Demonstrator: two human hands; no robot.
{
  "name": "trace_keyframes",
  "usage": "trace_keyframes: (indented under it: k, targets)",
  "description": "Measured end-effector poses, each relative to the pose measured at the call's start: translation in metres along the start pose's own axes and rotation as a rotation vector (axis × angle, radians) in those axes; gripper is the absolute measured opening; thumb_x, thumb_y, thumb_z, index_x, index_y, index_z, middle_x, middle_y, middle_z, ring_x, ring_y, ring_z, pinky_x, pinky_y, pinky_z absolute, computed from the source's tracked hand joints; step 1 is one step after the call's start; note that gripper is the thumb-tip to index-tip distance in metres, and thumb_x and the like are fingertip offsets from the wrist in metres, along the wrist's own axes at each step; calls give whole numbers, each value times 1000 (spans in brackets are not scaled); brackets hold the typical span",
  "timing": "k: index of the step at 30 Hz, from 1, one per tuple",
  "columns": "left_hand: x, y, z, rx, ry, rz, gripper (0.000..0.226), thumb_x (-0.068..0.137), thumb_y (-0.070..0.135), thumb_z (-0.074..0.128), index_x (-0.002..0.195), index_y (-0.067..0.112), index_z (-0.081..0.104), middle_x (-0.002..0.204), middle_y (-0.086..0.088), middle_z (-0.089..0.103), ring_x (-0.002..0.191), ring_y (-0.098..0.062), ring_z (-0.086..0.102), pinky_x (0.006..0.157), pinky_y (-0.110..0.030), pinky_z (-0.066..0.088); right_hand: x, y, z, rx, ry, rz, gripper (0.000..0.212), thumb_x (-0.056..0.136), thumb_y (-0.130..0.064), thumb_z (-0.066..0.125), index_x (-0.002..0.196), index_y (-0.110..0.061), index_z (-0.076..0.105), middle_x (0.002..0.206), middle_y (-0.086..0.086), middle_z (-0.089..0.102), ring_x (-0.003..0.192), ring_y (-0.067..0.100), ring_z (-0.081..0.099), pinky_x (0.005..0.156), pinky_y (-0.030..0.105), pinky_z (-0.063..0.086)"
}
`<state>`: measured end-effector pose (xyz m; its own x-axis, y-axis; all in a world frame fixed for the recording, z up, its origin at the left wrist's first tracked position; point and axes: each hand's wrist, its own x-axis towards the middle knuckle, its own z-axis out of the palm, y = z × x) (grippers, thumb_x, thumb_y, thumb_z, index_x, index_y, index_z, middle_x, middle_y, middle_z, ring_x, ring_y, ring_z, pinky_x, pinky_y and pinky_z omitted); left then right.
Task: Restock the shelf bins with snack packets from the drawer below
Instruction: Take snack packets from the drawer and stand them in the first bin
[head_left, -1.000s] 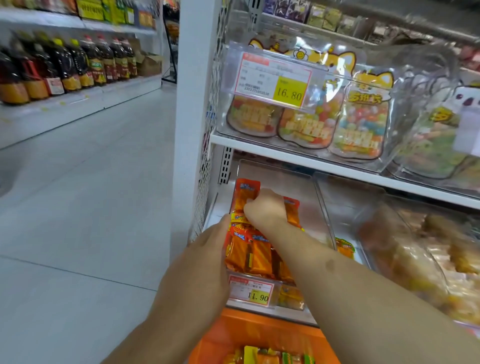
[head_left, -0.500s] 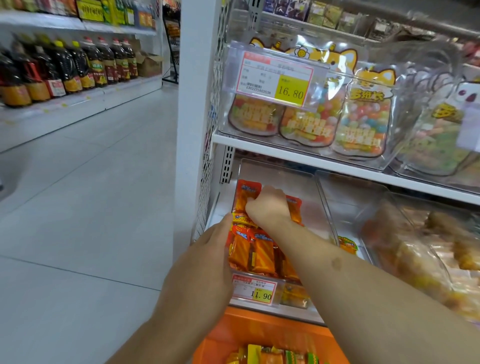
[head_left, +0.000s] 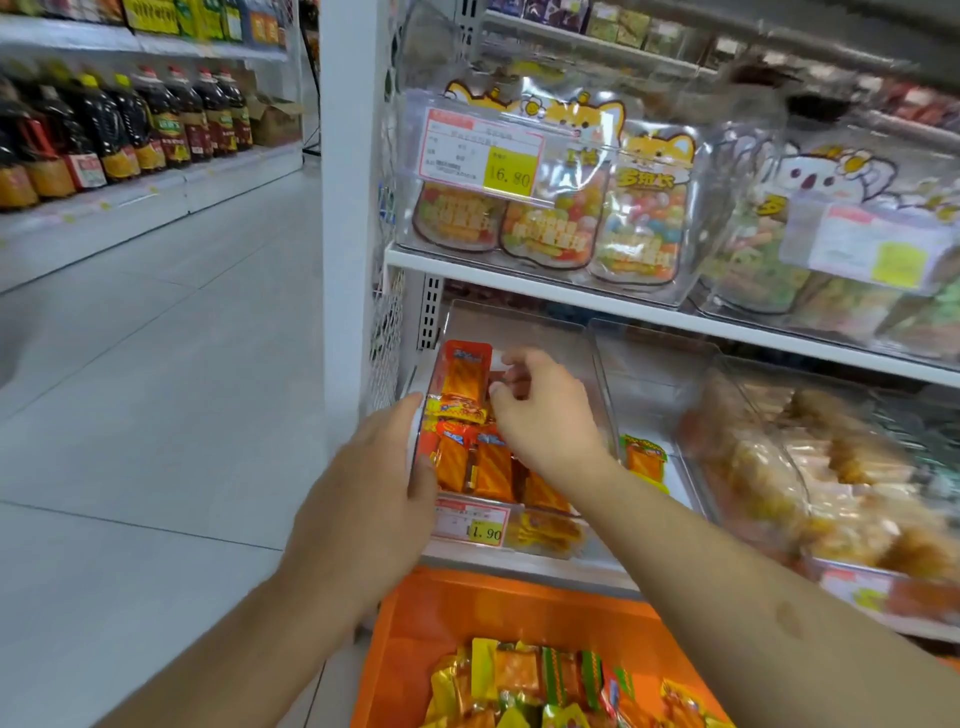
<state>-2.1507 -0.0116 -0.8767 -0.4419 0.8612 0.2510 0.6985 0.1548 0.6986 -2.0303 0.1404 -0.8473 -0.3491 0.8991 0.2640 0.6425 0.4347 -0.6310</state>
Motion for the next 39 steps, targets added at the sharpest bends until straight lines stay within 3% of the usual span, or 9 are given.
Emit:
trace_keyframes:
  k: [4,9,13,17,21,27,31,34,39]
  targets:
    - [-26,22,-7,108,28,165,53,104,37,52,154,38,36,154,15,41,138,-6,41,102,-26,51,-75,9,-46,71,36,-63,23,95,-22,70,113,-34,62,103,-16,65,96,2,62,81,17,51]
    - [-70,56,5,71,-69,308,40,103,29,53,143,31,52,142,16,47,131,-7,45,103,-24,47,-157,61,-83,182,-15,46,15,95,-11,69,98,-25,66,93,-6,69,83,11,65,73,22,52]
    - [-114,62,49,87,-307,314,36,103,31,52,139,26,54,139,13,49,127,-9,50,100,-30,48,-213,122,-85,110,-38,159,16,92,-9,66,90,-25,66,85,-7,71,79,8,65,71,16,48]
    - [-157,30,110,175,-604,229,38,101,32,56,138,26,55,140,6,52,129,-17,53,104,-35,46,-254,180,-63,-17,-270,271,16,89,-16,66,83,-31,63,82,-12,70,80,6,67,76,28,55]
    - [-189,-6,160,257,-759,81,37,96,34,63,131,24,60,136,0,60,128,-22,56,103,-33,46,-283,235,-42,-126,-492,357,7,86,-20,68,88,-23,62,89,-3,73,88,21,69,81,39,55]
    - [-216,-40,212,348,-1015,-82,30,93,21,62,123,22,64,129,-4,66,120,-23,62,92,-29,46,-302,315,-27,-269,-731,471,39,77,-16,68,115,-25,67,103,1,73,97,23,70,76,25,47]
    - [-228,-58,226,429,-1221,-87,24,92,15,61,116,15,66,119,-8,70,114,-27,66,81,-30,47,-318,345,-13,-238,-887,383,25,87,-23,73,111,-19,72,93,1,70,88,23,66,74,27,50]
    - [-229,-66,231,463,-1245,-83,28,91,18,65,118,15,61,121,-7,68,116,-27,64,82,-29,45,-317,354,-5,-297,-888,247,31,89,-21,71,119,-15,69,97,-1,59,97,15,50,87,28,46]
    - [-233,-82,245,415,-1215,-169,41,85,23,74,121,17,55,117,-3,66,109,-23,64,80,-28,46,-313,364,1,-505,-940,229,53,82,-17,75,130,-27,56,132,3,55,127,28,49,103,40,48]
